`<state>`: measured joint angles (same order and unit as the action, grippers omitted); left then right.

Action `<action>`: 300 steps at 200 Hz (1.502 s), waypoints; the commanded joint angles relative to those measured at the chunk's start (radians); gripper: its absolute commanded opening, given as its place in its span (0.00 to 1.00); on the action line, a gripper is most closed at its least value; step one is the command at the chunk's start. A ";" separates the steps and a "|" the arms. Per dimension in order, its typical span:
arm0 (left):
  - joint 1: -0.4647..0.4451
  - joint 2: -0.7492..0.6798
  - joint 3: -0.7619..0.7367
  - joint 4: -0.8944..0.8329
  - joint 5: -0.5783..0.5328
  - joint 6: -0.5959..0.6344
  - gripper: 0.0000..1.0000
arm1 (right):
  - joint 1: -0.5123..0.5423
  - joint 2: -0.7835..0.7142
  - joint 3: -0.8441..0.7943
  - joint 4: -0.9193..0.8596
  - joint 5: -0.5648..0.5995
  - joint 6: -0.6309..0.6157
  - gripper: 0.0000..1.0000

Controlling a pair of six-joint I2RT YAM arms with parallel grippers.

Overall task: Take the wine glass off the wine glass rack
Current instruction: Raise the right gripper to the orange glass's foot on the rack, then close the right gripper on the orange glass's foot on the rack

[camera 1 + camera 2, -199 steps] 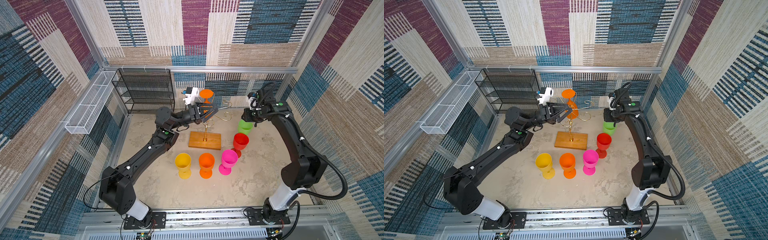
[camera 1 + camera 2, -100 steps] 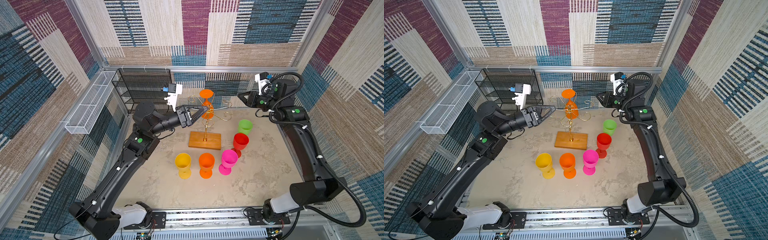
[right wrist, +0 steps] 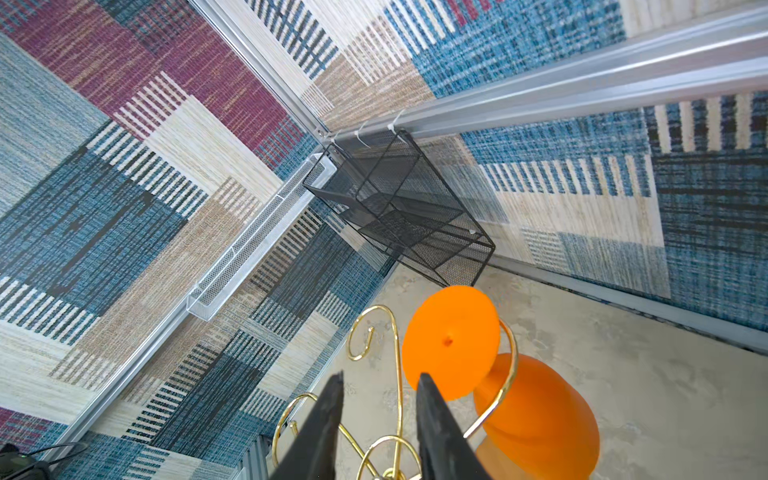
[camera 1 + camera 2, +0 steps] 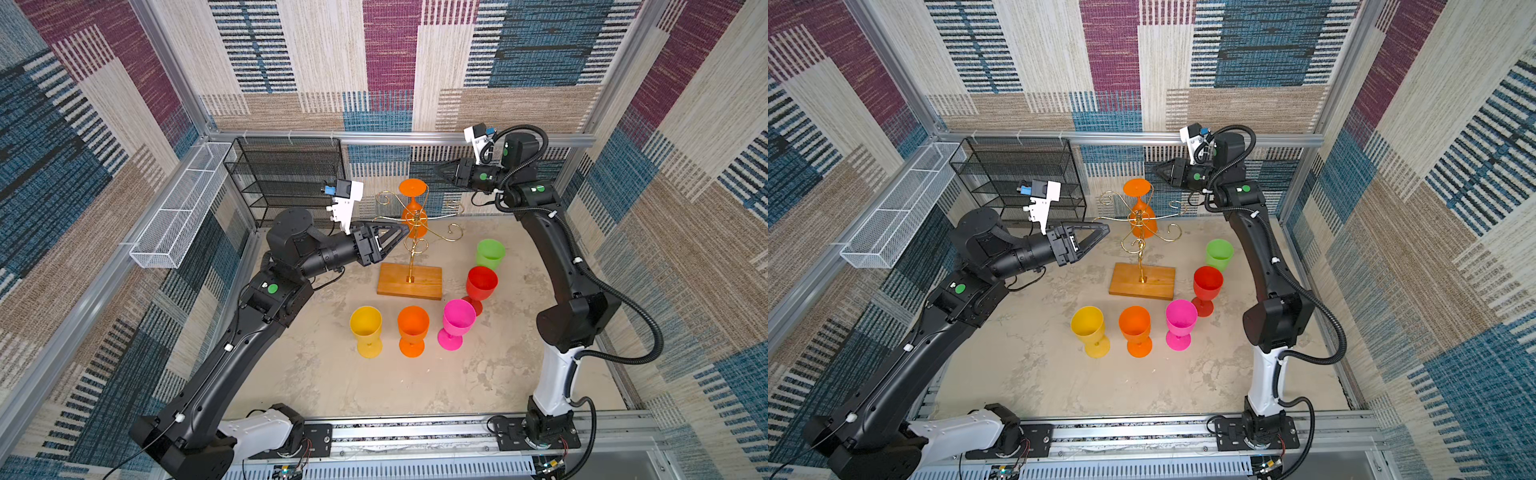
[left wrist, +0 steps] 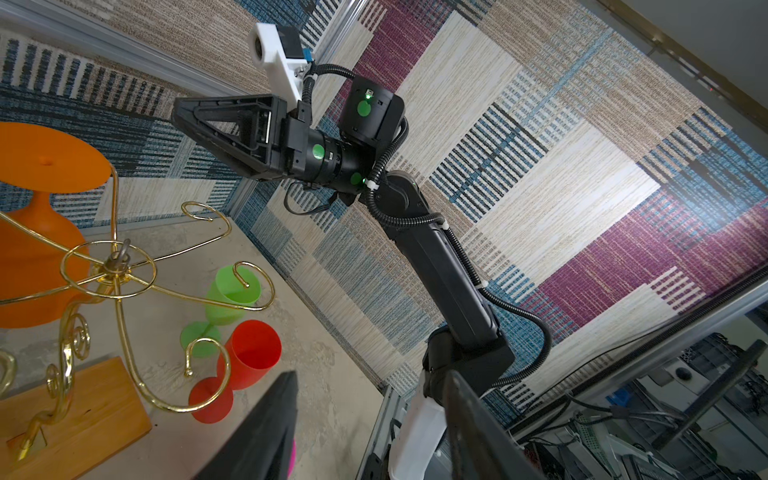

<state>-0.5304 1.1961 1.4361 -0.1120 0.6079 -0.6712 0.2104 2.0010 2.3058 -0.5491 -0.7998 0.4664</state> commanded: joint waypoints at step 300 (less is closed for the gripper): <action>0.010 -0.051 -0.048 -0.017 -0.053 0.073 0.60 | 0.053 0.158 0.169 -0.175 0.081 0.002 0.40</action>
<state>-0.5213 1.1481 1.3911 -0.1482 0.5568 -0.6212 0.2592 2.1521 2.4580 -0.7238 -0.7006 0.4553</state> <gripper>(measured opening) 0.596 0.403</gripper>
